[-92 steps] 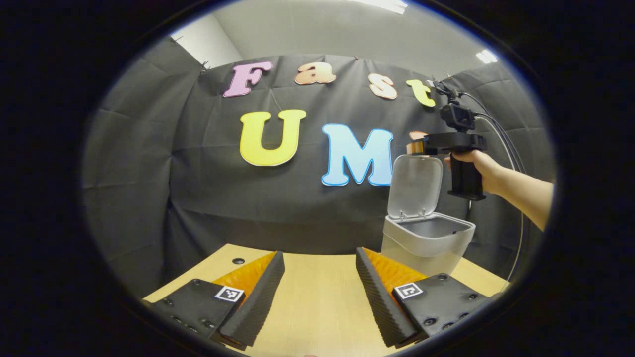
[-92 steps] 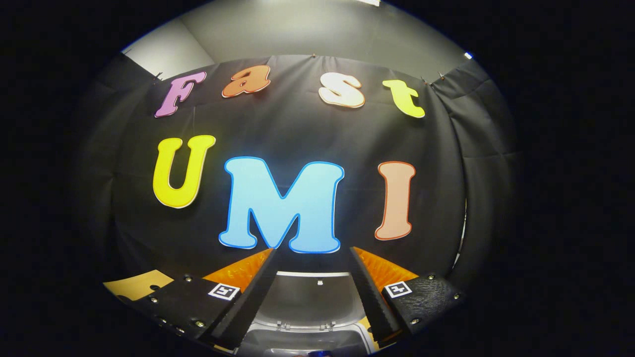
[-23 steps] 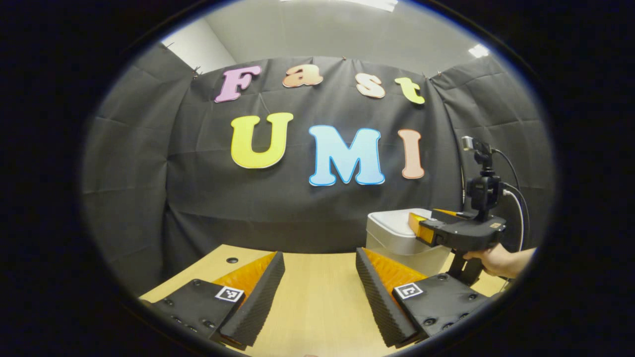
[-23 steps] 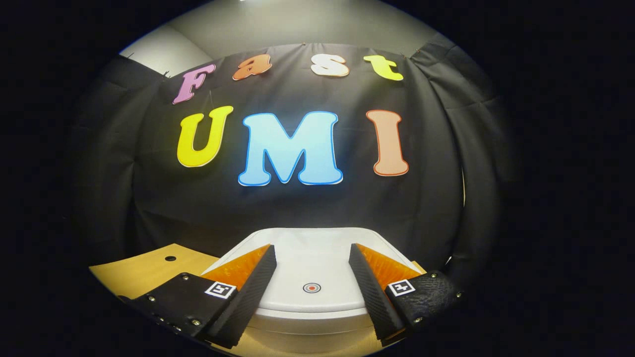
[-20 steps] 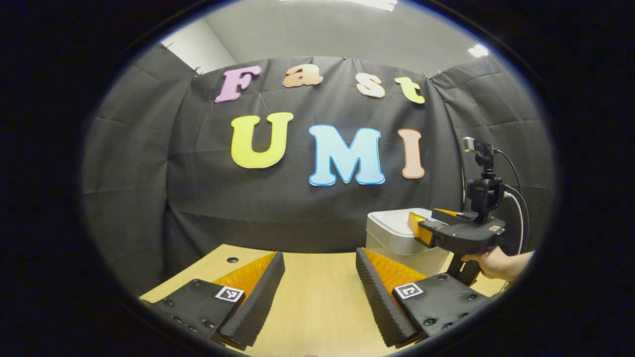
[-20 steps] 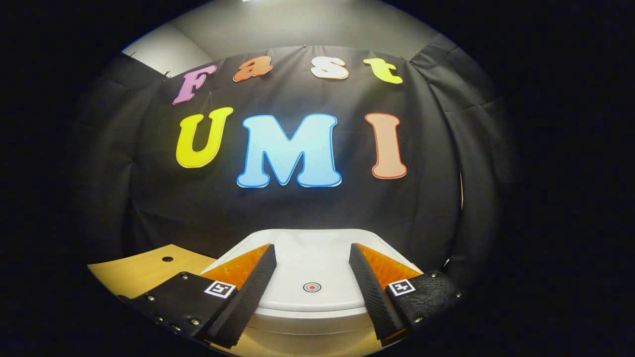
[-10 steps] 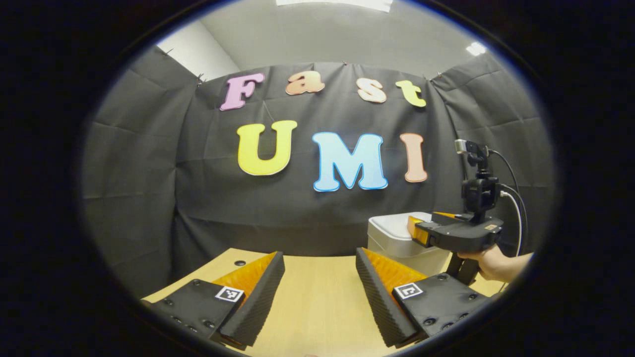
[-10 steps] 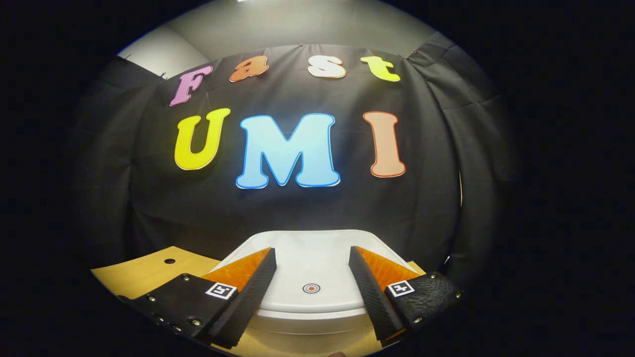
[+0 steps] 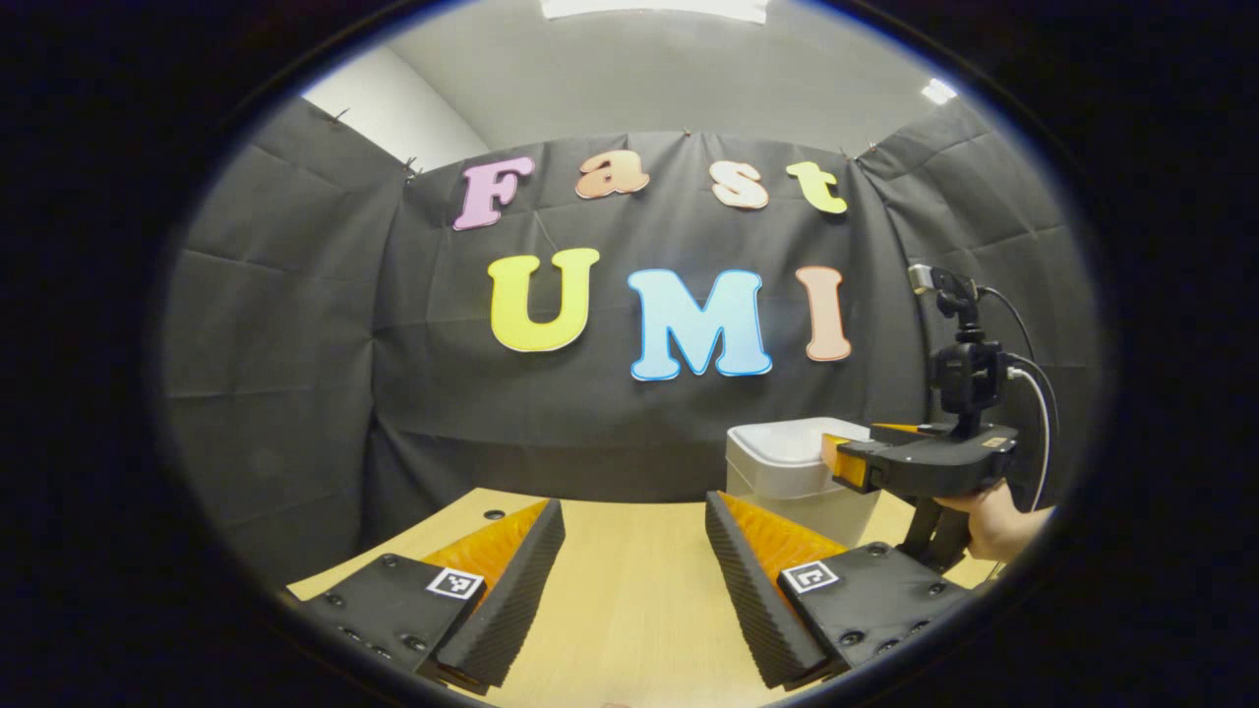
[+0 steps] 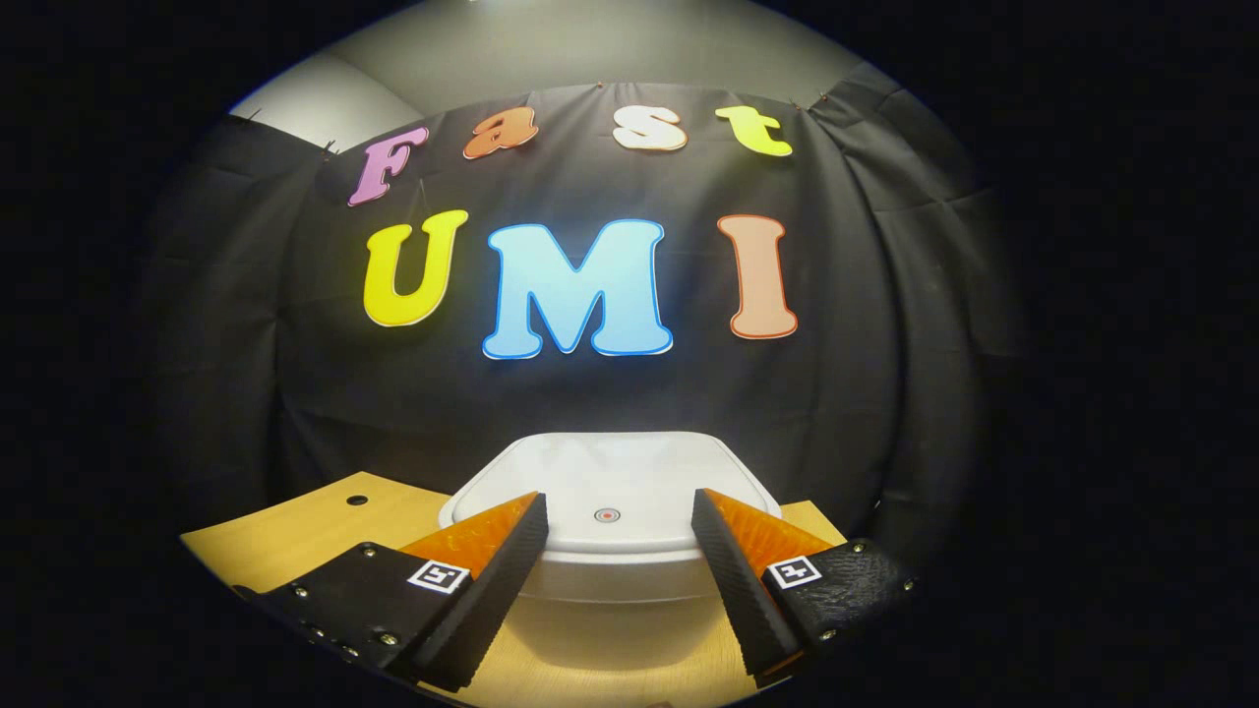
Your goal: Press the lid of the desktop garbage bin to open it, pick up the crumpled paper on the desktop and throw it into the bin, then pick up the pop can on the desktop and drop it into the bin, and finally close the garbage bin lid.
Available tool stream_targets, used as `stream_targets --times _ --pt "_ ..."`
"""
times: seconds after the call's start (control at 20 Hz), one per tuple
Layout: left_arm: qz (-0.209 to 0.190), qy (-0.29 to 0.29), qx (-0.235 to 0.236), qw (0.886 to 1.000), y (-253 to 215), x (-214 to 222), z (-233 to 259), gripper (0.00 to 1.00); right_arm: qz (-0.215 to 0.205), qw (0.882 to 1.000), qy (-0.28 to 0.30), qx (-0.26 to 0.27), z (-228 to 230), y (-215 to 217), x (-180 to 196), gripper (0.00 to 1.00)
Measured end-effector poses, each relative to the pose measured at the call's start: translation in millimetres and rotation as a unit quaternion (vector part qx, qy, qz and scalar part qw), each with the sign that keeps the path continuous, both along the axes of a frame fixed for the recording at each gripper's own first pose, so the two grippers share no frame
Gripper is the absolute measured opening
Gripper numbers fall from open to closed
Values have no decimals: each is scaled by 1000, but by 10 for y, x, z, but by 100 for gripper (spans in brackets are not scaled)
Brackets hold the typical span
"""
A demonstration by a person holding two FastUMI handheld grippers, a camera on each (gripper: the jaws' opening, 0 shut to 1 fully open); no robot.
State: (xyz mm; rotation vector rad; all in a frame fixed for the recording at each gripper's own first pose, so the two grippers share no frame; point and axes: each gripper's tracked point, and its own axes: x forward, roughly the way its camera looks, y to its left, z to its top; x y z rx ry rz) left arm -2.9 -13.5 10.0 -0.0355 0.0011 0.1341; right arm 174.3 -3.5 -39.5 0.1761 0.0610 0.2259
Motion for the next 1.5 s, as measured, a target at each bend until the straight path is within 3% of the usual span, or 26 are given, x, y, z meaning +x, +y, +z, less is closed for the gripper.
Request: stream_targets --times 0.6,0.8,0.85,0.9,1.5 --pt "-26 -14 -16 999 -104 64 -45 96 -9 999 -28 -36 148 -121 -1060 94" --pt "-29 -6 -13 999 53 98 -147 96 -27 999 -31 -28 196 -57 -1358 94" --pt "-30 -5 -11 999 106 111 -164 92 -32 999 -30 -26 200 -32 -1434 94" --pt "-31 -5 -10 999 156 132 -167 96 -36 999 -29 -26 203 -8 -1501 94" --pt "-67 -27 -12 997 537 432 -214 96 -92 994 -16 -53 251 146 -1789 95"
